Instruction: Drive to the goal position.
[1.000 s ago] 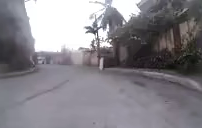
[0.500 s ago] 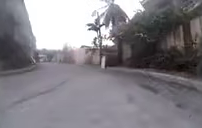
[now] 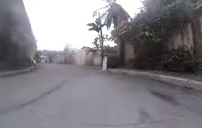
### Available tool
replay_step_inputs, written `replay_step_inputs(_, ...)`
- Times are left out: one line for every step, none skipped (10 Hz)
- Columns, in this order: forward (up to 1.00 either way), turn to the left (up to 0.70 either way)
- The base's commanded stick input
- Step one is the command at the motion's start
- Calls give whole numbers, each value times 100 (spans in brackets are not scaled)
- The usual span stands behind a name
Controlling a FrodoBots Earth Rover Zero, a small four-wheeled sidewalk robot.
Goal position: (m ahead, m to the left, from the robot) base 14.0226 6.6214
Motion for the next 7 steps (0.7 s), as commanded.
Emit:
replay_step_inputs(100,0)
replay_step_inputs(100,0)
replay_step_inputs(100,0)
replay_step_inputs(100,0)
replay_step_inputs(100,0)
replay_step_inputs(100,0)
replay_step_inputs(100,0)
